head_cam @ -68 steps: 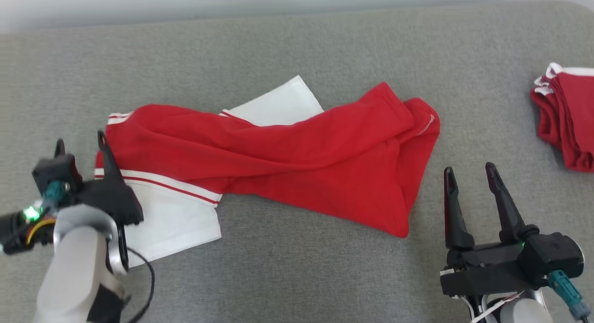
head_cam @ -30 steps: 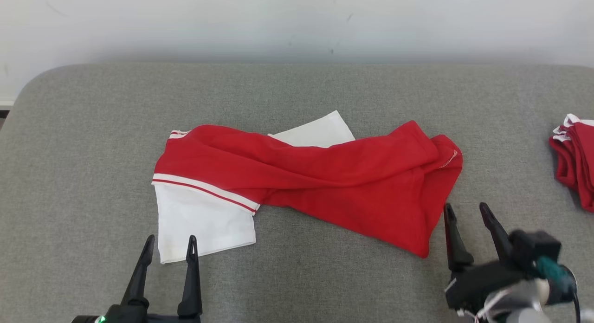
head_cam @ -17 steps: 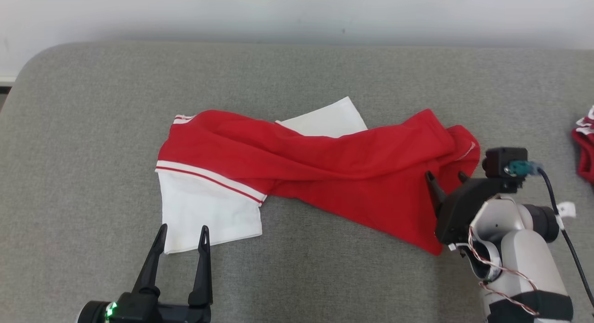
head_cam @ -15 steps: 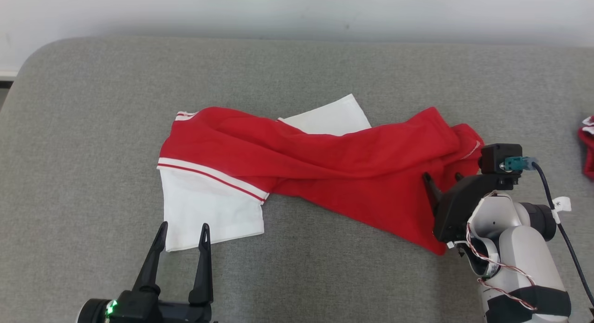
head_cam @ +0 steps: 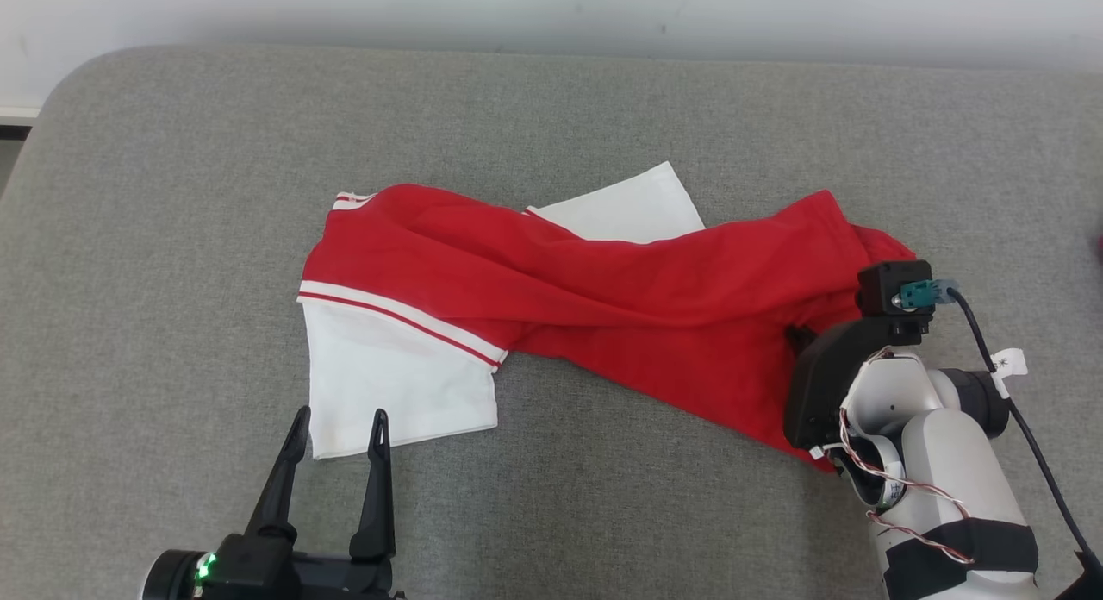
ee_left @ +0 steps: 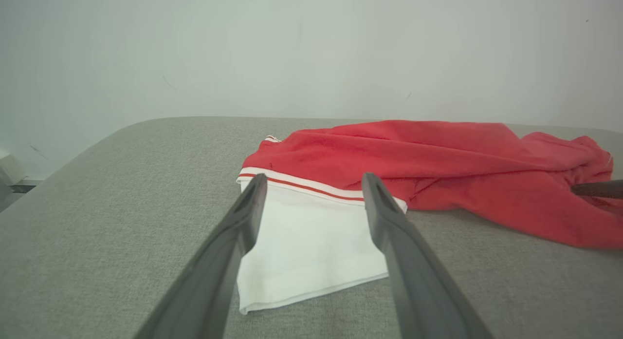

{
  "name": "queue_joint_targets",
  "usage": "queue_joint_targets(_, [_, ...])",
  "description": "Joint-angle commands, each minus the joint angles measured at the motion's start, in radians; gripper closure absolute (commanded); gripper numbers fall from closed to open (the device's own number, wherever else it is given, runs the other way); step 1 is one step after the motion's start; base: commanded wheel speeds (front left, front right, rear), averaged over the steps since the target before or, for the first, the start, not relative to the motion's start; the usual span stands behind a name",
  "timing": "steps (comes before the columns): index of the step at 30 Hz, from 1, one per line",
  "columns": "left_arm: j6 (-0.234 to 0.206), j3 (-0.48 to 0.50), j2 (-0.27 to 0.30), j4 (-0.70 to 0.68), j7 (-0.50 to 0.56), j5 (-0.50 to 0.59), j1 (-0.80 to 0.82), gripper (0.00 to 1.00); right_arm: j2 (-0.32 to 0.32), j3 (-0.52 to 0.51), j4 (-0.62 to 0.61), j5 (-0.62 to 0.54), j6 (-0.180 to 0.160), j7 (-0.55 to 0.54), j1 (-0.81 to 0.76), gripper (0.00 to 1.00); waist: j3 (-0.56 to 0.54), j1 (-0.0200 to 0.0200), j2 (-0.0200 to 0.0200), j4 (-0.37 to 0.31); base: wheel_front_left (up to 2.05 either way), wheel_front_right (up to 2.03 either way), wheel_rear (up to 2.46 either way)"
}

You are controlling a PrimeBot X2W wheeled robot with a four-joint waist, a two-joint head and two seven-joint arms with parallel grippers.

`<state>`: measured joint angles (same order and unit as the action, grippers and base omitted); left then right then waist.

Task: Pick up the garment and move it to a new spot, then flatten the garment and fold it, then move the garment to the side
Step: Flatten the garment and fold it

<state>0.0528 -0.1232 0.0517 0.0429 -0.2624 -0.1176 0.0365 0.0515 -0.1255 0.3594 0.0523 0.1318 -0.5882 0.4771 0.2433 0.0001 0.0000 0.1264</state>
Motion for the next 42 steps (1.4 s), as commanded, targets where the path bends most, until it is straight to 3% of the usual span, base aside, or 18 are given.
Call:
queue_joint_targets(1, [0.002,0.001,-0.002,0.003,-0.003,0.0,0.007,0.0,-0.003,0.006,-0.007,0.005,-0.003,0.012,-0.014,1.0,-0.003,-0.0001,0.0,-0.004,0.0,0.0,0.0])
queue_joint_targets(11, [0.005,-0.005,-0.002,0.016,-0.003,0.001,-0.009,0.0,0.002,0.013,-0.098,0.021,-0.003,0.061,-0.076,1.0,-0.035,-0.0001,0.0,-0.021,0.0,0.0,0.0])
queue_joint_targets(17, [0.003,0.001,-0.002,0.016,-0.003,0.001,-0.021,0.0,0.001,0.017,-0.271,0.067,-0.003,0.07,-0.156,1.0,-0.054,-0.0001,0.0,-0.03,0.0,0.0,0.0])
queue_joint_targets(24, [0.007,0.013,-0.002,0.012,-0.003,0.004,-0.033,0.0,-0.001,-0.007,-0.57,0.088,-0.003,0.057,-0.298,1.0,-0.063,-0.0001,0.0,-0.05,0.0,0.0,0.0])
queue_joint_targets(28, [0.006,0.019,-0.002,0.012,-0.003,0.006,-0.034,0.0,-0.003,-0.018,-0.681,0.094,-0.003,0.008,-0.406,1.0,-0.065,-0.0001,0.0,-0.06,0.0,0.0,0.0])
queue_joint_targets(33, [0.015,0.027,-0.002,0.016,-0.003,0.011,-0.025,0.0,-0.002,0.009,-0.741,0.133,-0.003,-0.093,-0.551,1.0,-0.06,-0.0001,0.0,-0.068,0.0,0.0,0.0])
queue_joint_targets(37, [0.015,0.034,-0.002,0.029,-0.003,0.014,-0.021,0.0,-0.002,-0.006,-0.711,0.165,-0.003,-0.119,-0.601,1.0,-0.055,-0.0001,0.0,-0.071,0.0,0.0,0.0])
queue_joint_targets(38, [0.016,0.035,-0.002,0.032,-0.003,0.014,-0.019,0.0,-0.003,-0.014,-0.692,0.17,-0.003,-0.122,-0.611,0.63,-0.055,-0.0001,0.0,-0.07,0.0,0.0,0.0])
queue_joint_targets(39, [0.016,0.035,-0.002,0.036,-0.003,0.014,-0.017,0.0,-0.003,-0.016,-0.671,0.17,-0.003,-0.134,-0.624,0.0,-0.056,-0.0001,0.0,-0.07,0.0,0.0,0.0])
queue_joint_targets(42, [0.019,0.034,-0.002,0.047,-0.003,0.015,-0.016,0.0,-0.002,-0.043,-0.625,0.177,-0.003,-0.159,-0.644,0.0,-0.062,-0.0001,0.0,-0.065,0.0,0.0,0.0])
